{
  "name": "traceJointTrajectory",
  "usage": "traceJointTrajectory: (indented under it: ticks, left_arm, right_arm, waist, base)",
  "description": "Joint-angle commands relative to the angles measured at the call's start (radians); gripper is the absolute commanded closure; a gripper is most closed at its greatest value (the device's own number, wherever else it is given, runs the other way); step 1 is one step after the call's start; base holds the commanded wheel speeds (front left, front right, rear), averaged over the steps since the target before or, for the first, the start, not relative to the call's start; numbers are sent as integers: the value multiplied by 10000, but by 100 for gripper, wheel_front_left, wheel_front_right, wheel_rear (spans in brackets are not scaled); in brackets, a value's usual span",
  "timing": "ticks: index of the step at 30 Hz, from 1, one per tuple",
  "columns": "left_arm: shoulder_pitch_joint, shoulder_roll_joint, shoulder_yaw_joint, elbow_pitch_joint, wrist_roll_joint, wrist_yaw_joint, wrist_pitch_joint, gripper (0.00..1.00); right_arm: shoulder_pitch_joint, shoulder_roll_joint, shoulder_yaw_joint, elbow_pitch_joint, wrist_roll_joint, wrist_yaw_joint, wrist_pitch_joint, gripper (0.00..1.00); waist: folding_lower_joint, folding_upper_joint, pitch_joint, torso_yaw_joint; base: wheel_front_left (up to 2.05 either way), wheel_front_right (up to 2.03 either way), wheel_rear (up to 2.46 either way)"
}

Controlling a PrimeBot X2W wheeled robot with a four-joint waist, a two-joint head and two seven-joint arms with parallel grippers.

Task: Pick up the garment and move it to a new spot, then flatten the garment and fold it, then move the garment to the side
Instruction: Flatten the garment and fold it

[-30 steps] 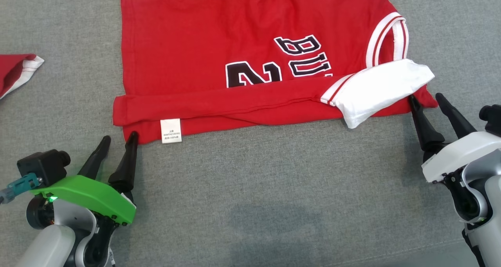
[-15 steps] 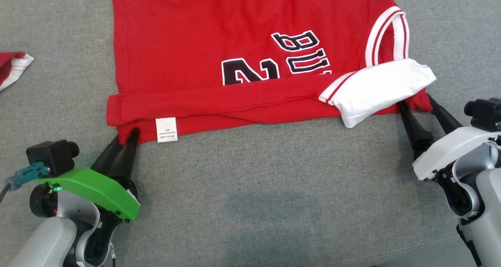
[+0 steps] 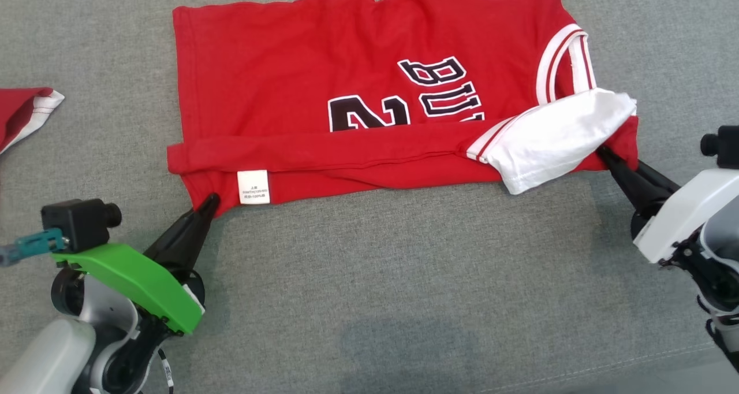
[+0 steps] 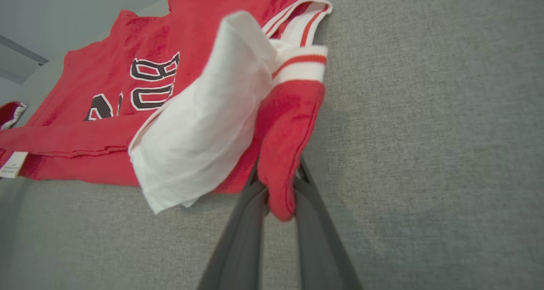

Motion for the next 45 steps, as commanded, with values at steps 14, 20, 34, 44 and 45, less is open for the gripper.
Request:
traceJointTrajectory:
  ticks: [14,20,34,44,45]
  left_arm:
    - [580,1076,907,-1538,-1219,86,766,100]
    - [1204,1153,865,-1701,-1420,109,759,100]
    - [2634,858,590,-1141,-1112,148,-96,100]
    - [2607,249,422,-454,-260,477,-1113,0]
    - [2628,260,436,-456,-48,549,-1281,0]
  right_arm:
    - [612,-980,-1527,-1144,1895,0,2749,100]
    - [1298,-857,-1748,-1266,1800,0,3391,100]
    - [2498,-671,-2025,-971,1093,-10,3079,100]
    - [2707,-912,-1312,-990,182,-5,1686,0]
    - [2753,-960,-1320,-1016,78,-7,1511,0]
  waist:
    - [0,-1,-144,16]
    - [0,-1,-126,28]
    - [0,-1,15,111]
    - [0,-1,-312,124]
    - [0,-1,-405,116]
  base:
    - [0,0,0]
    - [0,0,0]
    - [0,0,0]
    - [0,0,0]
    - [0,0,0]
